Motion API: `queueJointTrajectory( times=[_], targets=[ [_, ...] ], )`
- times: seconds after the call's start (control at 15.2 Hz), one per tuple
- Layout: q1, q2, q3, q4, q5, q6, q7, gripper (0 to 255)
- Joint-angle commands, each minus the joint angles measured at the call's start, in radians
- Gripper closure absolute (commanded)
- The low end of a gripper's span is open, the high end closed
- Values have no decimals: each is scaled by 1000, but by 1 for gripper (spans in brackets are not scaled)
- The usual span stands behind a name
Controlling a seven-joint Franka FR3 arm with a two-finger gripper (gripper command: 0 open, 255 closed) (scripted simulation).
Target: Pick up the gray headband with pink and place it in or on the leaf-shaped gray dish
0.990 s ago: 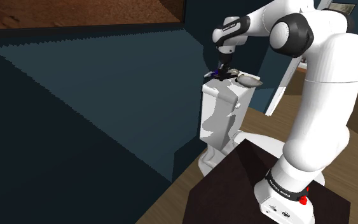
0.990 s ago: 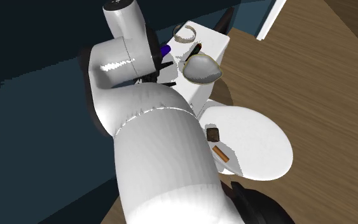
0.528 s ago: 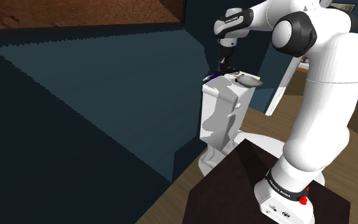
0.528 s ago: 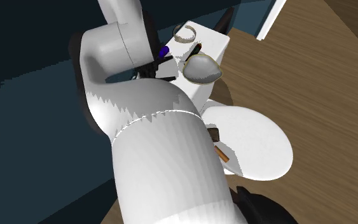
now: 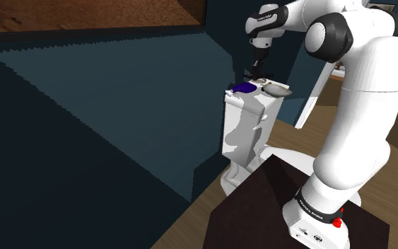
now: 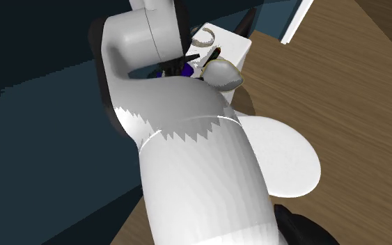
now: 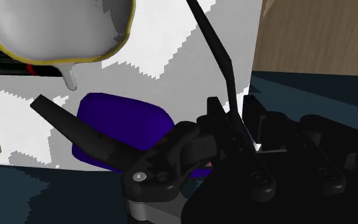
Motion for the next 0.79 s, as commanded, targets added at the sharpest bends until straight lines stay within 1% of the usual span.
queueJointTrajectory(
  times=[0.0,0.46,0.53,0.59,0.73],
  targets=[
    [-31,7,-14,13,5,-5,-46,255],
    [-149,63,-56,83,39,-17,-204,255],
    [-168,75,-62,99,45,-21,-226,255],
    [-198,96,-69,127,56,-28,-261,255],
    [-196,97,-67,101,57,-2,-261,255]
  ],
)
